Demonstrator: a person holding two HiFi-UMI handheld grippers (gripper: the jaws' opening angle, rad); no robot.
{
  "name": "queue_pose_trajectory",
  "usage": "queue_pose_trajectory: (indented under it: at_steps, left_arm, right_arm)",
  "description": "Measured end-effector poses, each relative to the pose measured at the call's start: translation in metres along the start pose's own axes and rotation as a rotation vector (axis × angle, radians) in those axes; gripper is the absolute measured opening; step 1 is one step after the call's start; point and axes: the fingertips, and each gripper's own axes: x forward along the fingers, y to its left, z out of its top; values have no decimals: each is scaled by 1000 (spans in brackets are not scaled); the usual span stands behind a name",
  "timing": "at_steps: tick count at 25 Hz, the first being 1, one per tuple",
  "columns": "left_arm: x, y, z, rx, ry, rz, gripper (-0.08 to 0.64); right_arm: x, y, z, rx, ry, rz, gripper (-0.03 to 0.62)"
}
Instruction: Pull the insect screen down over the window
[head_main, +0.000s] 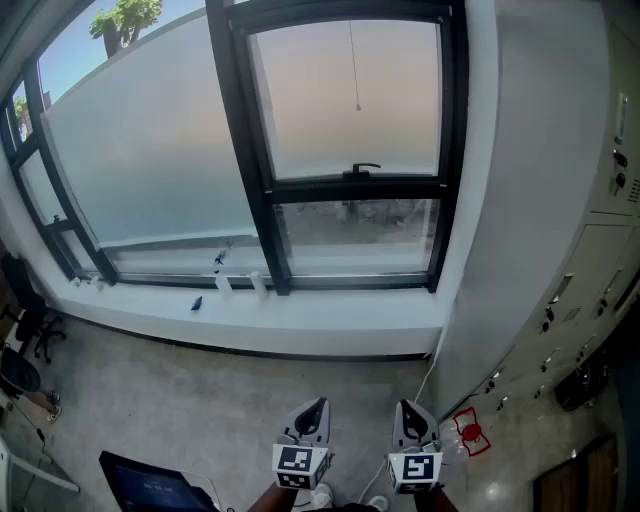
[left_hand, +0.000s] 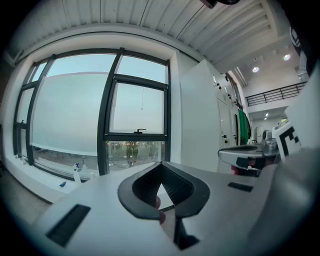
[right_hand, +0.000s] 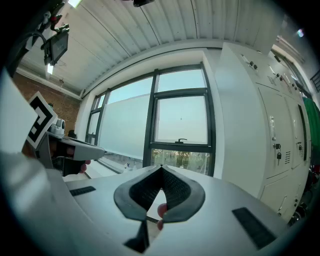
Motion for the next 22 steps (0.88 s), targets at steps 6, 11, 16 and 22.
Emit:
queue_pose_trajectory:
  at_steps: [6, 11, 16, 22]
  left_arm:
    - [-5, 22, -7, 10, 13, 22, 2]
    - [-6, 30, -11, 16, 21, 31, 2]
    - [-6, 35, -8, 26, 15, 38, 2]
    - [-5, 29, -4, 34, 10, 16, 2]
  right_arm:
    - [9, 9, 1, -9, 0, -12, 3]
    - [13, 13, 1, 4, -2, -8, 3]
    - [15, 13, 5, 27, -20, -12, 3]
    - [13, 10, 6, 43, -22, -28, 3]
